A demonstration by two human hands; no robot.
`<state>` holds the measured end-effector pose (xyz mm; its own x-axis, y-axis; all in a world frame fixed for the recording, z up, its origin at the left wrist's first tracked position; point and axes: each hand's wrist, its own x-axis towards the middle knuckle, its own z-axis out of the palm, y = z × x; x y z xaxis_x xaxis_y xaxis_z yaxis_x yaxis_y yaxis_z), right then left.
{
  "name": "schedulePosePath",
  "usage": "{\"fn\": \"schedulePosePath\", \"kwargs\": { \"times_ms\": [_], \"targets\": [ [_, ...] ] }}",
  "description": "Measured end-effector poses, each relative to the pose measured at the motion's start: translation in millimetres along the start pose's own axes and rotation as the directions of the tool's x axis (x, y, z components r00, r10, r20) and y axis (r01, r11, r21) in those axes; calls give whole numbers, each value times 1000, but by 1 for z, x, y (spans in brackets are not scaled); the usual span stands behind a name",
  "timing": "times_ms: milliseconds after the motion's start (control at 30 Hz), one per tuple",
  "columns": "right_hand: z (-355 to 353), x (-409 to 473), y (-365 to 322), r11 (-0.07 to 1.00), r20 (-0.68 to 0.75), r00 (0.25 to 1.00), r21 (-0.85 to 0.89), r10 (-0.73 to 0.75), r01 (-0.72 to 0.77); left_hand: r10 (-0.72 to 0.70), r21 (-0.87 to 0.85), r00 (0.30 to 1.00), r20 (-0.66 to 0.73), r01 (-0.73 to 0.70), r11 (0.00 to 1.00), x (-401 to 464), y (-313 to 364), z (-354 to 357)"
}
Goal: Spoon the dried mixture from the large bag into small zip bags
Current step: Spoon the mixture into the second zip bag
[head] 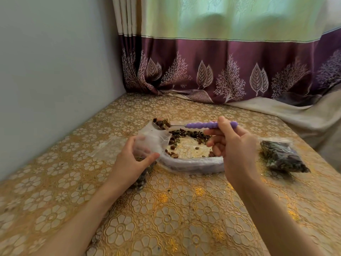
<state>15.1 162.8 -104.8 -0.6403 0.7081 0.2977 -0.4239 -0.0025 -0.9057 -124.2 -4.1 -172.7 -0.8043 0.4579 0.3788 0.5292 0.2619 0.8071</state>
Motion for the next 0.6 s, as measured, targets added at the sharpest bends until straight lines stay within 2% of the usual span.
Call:
{"fn": "schedulePosePath", "kwargs": {
  "times_ms": [367,500,600],
  "targets": [
    [6,-3,6,992,246,967,-95,-63,89,-27,-62,1000,9,28,998,-2,1,1],
    [2,-1,7,994,201,977,-68,-75,90,-41,-36,999,-1,41,998,-2,-2,0],
    [-1,2,8,997,86,994,-17,-71,73,-42,-17,999,1,42,999,-1,-4,0]
  ]
}}
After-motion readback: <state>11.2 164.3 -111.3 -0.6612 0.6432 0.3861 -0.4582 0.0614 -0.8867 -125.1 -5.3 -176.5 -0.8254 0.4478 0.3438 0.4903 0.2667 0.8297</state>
